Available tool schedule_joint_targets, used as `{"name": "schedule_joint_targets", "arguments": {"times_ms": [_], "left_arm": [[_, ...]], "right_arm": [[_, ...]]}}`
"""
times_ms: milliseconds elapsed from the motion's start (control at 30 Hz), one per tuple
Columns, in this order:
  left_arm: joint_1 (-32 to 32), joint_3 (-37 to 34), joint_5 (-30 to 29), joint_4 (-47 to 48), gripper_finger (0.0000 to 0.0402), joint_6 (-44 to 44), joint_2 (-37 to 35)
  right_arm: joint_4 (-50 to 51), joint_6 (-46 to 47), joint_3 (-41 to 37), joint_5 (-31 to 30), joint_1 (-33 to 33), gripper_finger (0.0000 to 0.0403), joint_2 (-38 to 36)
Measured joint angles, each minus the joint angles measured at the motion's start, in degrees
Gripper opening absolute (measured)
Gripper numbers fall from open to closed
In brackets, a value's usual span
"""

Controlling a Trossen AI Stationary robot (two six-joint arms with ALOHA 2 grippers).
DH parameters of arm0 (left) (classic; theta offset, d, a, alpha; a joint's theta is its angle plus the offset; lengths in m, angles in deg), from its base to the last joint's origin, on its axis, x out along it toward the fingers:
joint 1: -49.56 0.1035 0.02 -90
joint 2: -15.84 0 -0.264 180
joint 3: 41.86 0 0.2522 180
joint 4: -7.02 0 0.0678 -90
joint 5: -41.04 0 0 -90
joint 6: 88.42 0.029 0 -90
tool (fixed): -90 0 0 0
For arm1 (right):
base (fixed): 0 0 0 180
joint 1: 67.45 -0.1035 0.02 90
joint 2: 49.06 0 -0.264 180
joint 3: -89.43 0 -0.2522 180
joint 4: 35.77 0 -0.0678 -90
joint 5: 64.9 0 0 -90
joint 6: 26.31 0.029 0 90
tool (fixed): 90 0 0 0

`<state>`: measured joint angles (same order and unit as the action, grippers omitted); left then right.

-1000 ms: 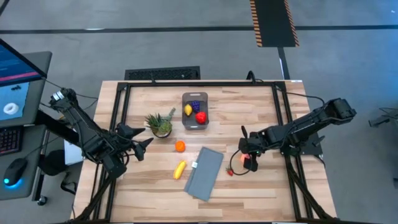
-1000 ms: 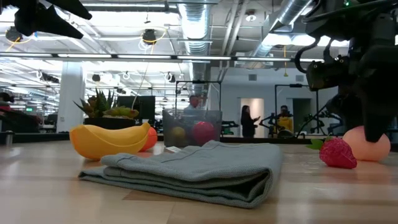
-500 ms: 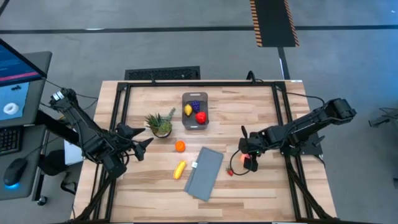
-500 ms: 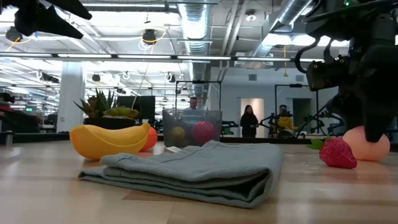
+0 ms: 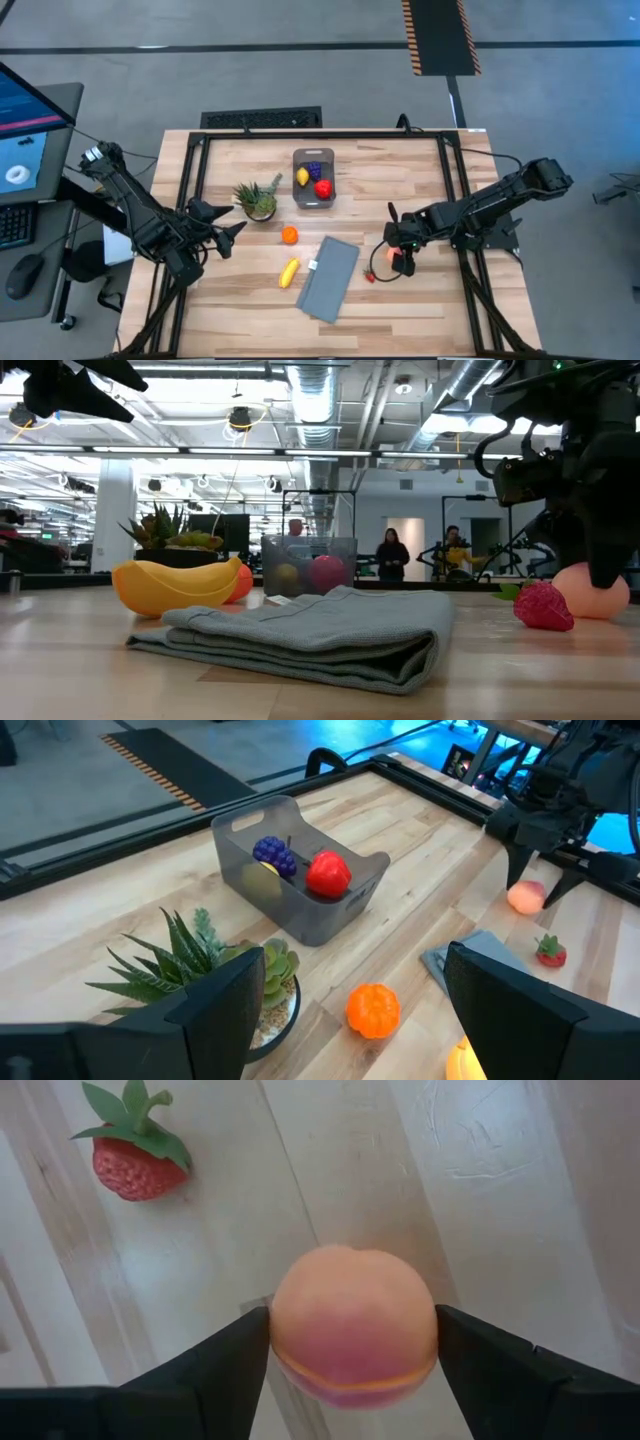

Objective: Pick and placing Produce into tupperware
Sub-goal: Put the pink peach into the black bin

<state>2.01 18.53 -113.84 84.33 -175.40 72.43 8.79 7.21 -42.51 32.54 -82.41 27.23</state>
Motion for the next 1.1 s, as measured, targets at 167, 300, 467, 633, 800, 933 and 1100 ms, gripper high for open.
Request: {"name": "schedule_joint_targets", "arguments": {"times_ms": [167,300,467,633,800,933,1100], "left_arm": [[0.0,0.0,0.0,0.0,0.0295,0.0,0.0],[0.0,0.0,0.0,0.0,0.0295,0.0,0.0],[0.0,0.0,0.0,0.0,0.0295,0.0,0.0],[0.0,0.0,0.0,0.0,0.0295,0.0,0.0],[0.0,0.0,0.0,0.0,0.0295,0.0,0.0],[0.0,0.0,0.0,0.0,0.0295,0.0,0.0],[0.0,0.0,0.0,0.1,0.0295,0.0,0.0]], "right_arm": [[0.0,0.0,0.0,0.0,0.1,0.0289,0.0],[0.0,0.0,0.0,0.4,0.9,0.0284,0.0],[0.0,-0.2,0.0,1.3,2.1,0.0284,0.0],[0.0,-0.4,0.0,1.6,2.4,0.0283,0.0],[0.0,-0.4,0.0,2.7,2.4,0.0283,0.0],[-0.2,-0.2,0.0,3.7,2.4,0.0283,0.0],[-2.6,-0.1,0.0,4.1,2.7,0.0283,-1.5]]}}
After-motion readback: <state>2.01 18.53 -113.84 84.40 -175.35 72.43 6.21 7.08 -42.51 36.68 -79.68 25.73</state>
